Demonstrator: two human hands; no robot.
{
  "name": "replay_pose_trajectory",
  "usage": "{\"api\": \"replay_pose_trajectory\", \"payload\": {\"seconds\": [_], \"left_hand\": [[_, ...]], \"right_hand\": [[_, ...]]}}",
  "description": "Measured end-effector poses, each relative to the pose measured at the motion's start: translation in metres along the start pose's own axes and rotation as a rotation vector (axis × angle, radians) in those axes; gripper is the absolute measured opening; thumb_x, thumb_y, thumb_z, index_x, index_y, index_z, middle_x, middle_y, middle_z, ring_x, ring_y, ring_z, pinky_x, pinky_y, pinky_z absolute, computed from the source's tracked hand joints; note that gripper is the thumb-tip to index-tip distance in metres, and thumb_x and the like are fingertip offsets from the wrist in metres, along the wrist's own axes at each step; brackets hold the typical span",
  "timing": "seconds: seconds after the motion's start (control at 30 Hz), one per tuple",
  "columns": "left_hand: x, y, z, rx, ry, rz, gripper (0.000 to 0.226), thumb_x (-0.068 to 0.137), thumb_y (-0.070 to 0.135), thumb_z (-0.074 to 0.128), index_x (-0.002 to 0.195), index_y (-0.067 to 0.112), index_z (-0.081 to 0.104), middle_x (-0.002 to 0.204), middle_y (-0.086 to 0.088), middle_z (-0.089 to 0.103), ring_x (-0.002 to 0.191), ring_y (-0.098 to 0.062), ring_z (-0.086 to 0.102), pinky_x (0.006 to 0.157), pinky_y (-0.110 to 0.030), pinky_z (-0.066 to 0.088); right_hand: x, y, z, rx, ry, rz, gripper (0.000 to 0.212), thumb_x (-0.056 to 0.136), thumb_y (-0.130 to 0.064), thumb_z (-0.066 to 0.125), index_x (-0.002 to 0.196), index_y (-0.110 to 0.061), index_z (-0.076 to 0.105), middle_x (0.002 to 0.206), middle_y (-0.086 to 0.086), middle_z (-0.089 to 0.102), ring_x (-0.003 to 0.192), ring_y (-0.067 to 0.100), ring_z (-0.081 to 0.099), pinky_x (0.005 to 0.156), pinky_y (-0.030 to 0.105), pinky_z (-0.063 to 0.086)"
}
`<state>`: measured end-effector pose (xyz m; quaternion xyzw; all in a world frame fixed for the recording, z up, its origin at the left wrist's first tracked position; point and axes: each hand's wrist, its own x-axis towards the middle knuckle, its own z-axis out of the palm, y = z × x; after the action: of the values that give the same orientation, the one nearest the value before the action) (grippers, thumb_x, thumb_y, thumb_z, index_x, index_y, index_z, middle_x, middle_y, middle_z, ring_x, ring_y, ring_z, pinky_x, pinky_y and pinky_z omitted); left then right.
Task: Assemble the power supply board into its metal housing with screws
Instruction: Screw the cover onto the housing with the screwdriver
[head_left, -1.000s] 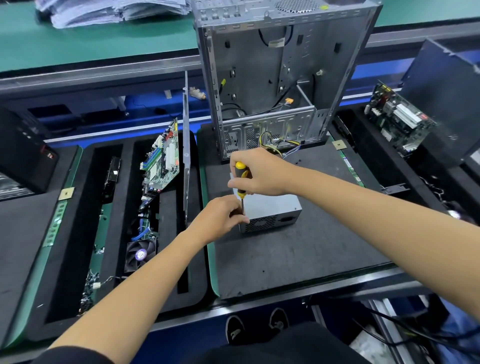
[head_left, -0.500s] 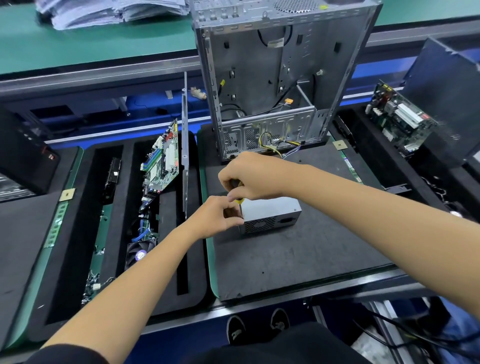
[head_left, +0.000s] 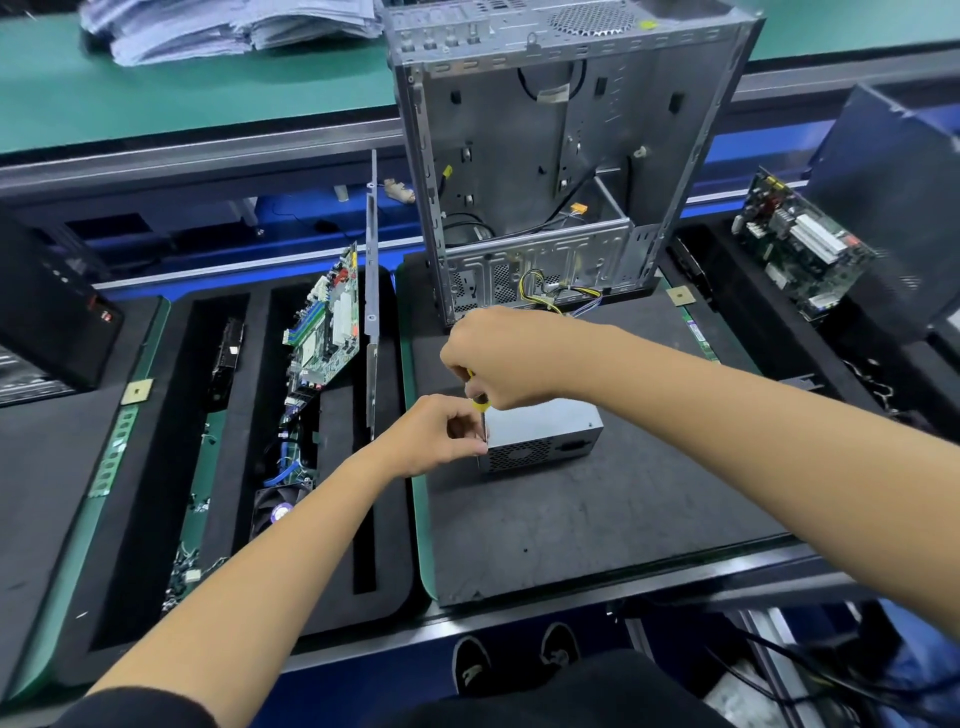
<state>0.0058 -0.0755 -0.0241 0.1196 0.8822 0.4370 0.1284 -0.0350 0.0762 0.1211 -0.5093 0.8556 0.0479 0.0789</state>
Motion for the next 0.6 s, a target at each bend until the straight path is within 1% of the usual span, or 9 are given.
{"api": "replay_pose_trajectory", "payload": {"seconds": [0.07,0.17,0.23,0.27,0.33,0.4,0.47,0.53,0.6], "left_hand": [[0.000,0.001,0.000,0.004,0.000,-0.013,0.025,0.077,0.013,0.078,0.066,0.031,0.063,0.065,0.018,0.064,0.063,0.003,0.055,0.064,-0.008,0.042],[0.001,0.000,0.000,0.028,-0.005,0.008,0.031,0.077,0.013,0.078,0.064,0.035,0.060,0.066,0.023,0.063,0.063,0.003,0.056,0.063,-0.007,0.042],[0.001,0.000,0.000,0.037,-0.011,0.012,0.017,0.077,0.015,0.078,0.070,0.025,0.065,0.073,0.016,0.064,0.066,-0.001,0.057,0.067,-0.012,0.045],[0.002,0.000,0.000,0.038,-0.019,0.013,0.011,0.078,0.015,0.077,0.075,0.018,0.067,0.076,0.012,0.064,0.067,-0.004,0.058,0.069,-0.017,0.047],[0.002,-0.002,0.000,0.040,-0.023,0.013,0.010,0.078,0.016,0.077,0.080,0.012,0.068,0.073,0.009,0.064,0.066,-0.003,0.056,0.067,-0.017,0.046],[0.002,-0.001,0.000,0.045,-0.026,0.013,0.010,0.079,0.015,0.077,0.081,0.010,0.069,0.071,0.013,0.063,0.065,0.001,0.055,0.066,-0.012,0.043],[0.002,-0.001,0.000,0.025,-0.041,0.003,0.009,0.079,0.014,0.076,0.081,0.010,0.069,0.076,0.013,0.067,0.068,0.002,0.057,0.069,-0.011,0.045],[0.002,-0.001,-0.001,0.004,-0.046,-0.016,0.008,0.079,0.012,0.076,0.078,0.011,0.069,0.082,0.008,0.071,0.069,0.002,0.059,0.069,-0.011,0.045],[0.003,0.000,0.000,0.000,-0.043,-0.022,0.009,0.079,0.013,0.077,0.078,0.015,0.068,0.080,0.008,0.071,0.067,0.003,0.058,0.068,-0.010,0.044]], "right_hand": [[0.001,-0.005,0.003,-0.113,0.047,0.033,0.025,0.096,-0.029,0.046,0.076,-0.014,0.041,0.073,0.003,0.040,0.071,0.027,0.048,0.057,0.032,0.036],[0.001,-0.005,0.006,-0.199,0.061,0.088,0.032,0.100,-0.034,0.037,0.076,-0.012,0.040,0.073,0.004,0.042,0.069,0.027,0.045,0.054,0.031,0.030],[-0.002,-0.003,0.002,-0.103,-0.043,0.080,0.026,0.097,-0.035,0.044,0.090,-0.011,0.049,0.088,0.005,0.048,0.071,0.026,0.050,0.053,0.032,0.032],[-0.003,-0.001,0.001,0.009,-0.111,0.062,0.020,0.095,-0.029,0.049,0.100,-0.010,0.049,0.098,0.006,0.046,0.068,0.022,0.050,0.053,0.033,0.032],[-0.006,0.001,-0.002,0.162,-0.176,0.020,0.015,0.087,-0.012,0.055,0.100,-0.010,0.048,0.103,0.004,0.043,0.065,0.016,0.046,0.050,0.029,0.029],[-0.005,-0.002,-0.002,0.083,-0.102,0.004,0.009,0.087,-0.013,0.056,0.088,-0.013,0.048,0.094,0.003,0.046,0.071,0.017,0.047,0.052,0.027,0.030],[-0.002,-0.005,0.000,-0.060,-0.011,0.028,0.018,0.094,-0.024,0.050,0.081,-0.015,0.042,0.084,0.007,0.047,0.071,0.024,0.048,0.054,0.030,0.032],[-0.001,-0.007,0.005,-0.155,0.024,0.032,0.026,0.100,-0.029,0.037,0.079,-0.015,0.039,0.080,0.008,0.049,0.067,0.027,0.045,0.051,0.031,0.028],[-0.003,-0.007,0.008,-0.197,0.039,0.054,0.028,0.102,-0.033,0.032,0.083,-0.014,0.042,0.083,0.008,0.051,0.064,0.026,0.040,0.047,0.029,0.021]]}}
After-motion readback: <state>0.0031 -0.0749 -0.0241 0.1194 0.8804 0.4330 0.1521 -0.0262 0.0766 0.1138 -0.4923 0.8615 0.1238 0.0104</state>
